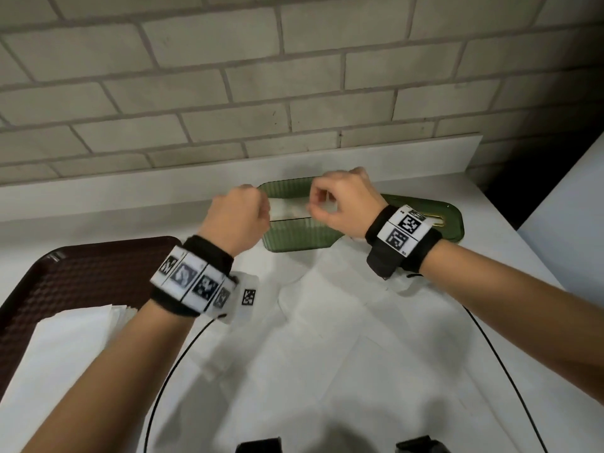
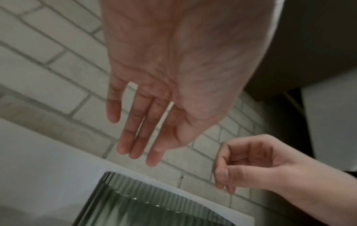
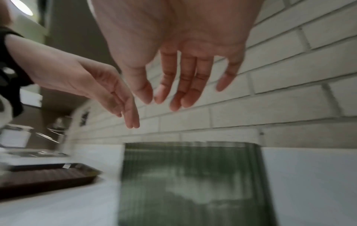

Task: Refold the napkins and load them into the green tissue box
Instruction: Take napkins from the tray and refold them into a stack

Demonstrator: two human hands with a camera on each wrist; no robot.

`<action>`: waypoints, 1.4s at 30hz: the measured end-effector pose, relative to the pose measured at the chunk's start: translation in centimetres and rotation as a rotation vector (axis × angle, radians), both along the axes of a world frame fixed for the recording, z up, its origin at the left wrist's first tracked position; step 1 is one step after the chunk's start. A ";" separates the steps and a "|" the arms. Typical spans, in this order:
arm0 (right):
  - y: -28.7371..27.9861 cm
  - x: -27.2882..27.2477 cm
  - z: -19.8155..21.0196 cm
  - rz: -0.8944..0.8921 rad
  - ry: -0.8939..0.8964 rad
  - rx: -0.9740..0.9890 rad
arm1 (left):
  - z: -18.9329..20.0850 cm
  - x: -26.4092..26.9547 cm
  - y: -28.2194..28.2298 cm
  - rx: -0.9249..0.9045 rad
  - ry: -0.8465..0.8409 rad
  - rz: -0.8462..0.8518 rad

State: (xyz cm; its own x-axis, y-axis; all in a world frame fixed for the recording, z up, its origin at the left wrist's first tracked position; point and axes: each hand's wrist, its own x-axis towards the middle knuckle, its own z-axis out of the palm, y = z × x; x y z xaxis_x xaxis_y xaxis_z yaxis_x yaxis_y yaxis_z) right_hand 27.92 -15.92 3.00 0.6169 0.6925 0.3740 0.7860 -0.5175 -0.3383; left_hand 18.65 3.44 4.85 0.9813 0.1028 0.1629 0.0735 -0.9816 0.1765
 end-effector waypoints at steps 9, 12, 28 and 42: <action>0.4 -3.5 -5.8 0.222 0.217 -0.757 | -5.6 -8.3 -2.3 0.024 0.685 0.108; 0.7 -3.6 -5.7 0.211 0.218 -0.815 | -6.3 -8.9 -1.6 0.061 0.674 0.126; -0.4 -4.0 -4.8 0.150 0.143 -0.693 | -8.3 -8.9 -1.3 0.398 0.496 0.059; -4.2 -5.0 1.8 0.086 0.869 0.466 | -5.2 -9.5 2.7 -1.775 -0.007 0.434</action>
State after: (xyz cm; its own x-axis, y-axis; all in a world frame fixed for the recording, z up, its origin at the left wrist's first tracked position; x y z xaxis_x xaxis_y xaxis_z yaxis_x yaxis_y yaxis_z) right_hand 22.89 -20.14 4.81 0.7604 0.6465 0.0619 0.1968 -0.1386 -0.9706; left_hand 9.11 6.11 -0.33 0.8411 0.3567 -0.4065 0.2373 0.4320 0.8701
